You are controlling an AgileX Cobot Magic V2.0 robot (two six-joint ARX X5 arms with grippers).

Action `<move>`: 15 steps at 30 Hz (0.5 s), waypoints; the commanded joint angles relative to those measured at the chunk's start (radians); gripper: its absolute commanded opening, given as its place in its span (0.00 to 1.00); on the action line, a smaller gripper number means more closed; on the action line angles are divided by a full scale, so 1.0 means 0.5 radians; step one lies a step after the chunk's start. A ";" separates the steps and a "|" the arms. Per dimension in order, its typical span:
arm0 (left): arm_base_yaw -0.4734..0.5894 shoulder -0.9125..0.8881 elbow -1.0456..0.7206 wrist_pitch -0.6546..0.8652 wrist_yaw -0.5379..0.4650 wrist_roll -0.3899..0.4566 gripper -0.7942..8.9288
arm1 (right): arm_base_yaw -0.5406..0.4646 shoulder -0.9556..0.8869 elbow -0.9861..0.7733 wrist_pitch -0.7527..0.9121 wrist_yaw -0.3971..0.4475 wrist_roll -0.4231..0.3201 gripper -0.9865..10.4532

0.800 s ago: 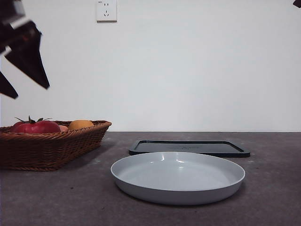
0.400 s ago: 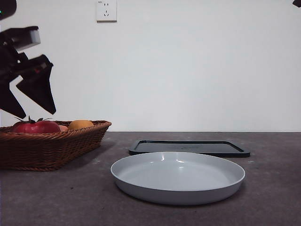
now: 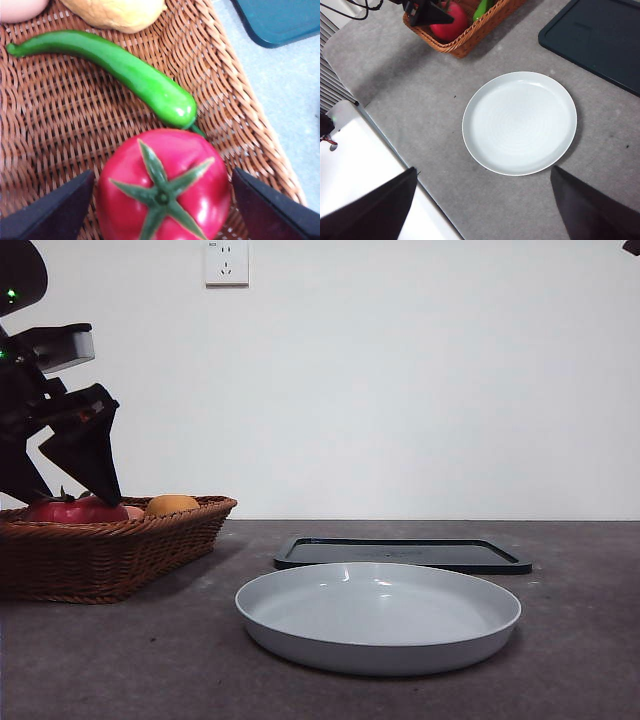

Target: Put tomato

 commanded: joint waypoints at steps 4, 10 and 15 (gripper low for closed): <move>-0.008 0.094 0.039 0.022 -0.002 0.029 0.54 | 0.011 0.014 0.043 0.011 -0.008 -0.007 0.46; -0.008 0.113 0.039 0.023 -0.002 0.029 0.54 | 0.011 0.014 0.043 0.011 -0.008 -0.007 0.46; -0.008 0.126 0.039 0.015 -0.002 0.027 0.53 | 0.011 0.014 0.043 0.011 -0.008 -0.007 0.46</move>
